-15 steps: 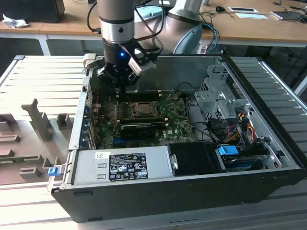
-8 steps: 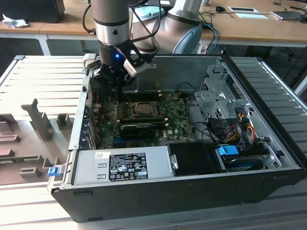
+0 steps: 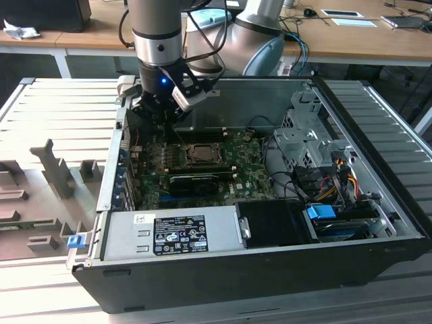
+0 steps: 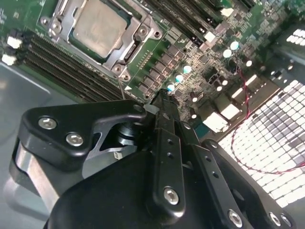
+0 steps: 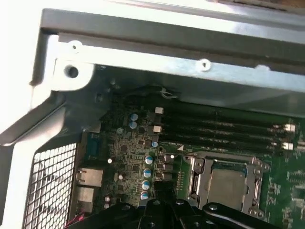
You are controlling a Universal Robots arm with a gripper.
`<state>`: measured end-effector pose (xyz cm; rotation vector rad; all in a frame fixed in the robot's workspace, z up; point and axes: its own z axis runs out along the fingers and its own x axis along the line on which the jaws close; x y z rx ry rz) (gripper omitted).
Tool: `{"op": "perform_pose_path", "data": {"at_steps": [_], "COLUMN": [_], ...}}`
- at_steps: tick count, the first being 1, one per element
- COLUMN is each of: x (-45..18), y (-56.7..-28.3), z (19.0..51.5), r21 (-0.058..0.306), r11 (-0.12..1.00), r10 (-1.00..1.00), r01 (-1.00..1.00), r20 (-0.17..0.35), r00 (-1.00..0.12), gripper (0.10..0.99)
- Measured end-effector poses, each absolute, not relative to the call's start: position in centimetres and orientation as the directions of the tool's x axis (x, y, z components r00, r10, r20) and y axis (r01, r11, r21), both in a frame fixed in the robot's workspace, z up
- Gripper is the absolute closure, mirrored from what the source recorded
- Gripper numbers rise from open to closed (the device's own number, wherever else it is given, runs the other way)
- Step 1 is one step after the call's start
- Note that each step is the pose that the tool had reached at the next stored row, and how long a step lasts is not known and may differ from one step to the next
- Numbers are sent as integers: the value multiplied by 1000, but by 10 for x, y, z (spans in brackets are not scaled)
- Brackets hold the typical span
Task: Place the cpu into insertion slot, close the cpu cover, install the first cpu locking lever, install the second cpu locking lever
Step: 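Install the first cpu locking lever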
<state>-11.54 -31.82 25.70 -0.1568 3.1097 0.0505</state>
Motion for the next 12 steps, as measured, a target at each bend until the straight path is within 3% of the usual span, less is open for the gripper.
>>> {"op": "perform_pose_path", "data": {"at_steps": [12], "x": [-119], "y": [-306], "z": [256], "r21": [38], "r11": [996], "r10": [-81], "r01": [-83], "r20": [-30], "r00": [-996], "gripper": [980]}}
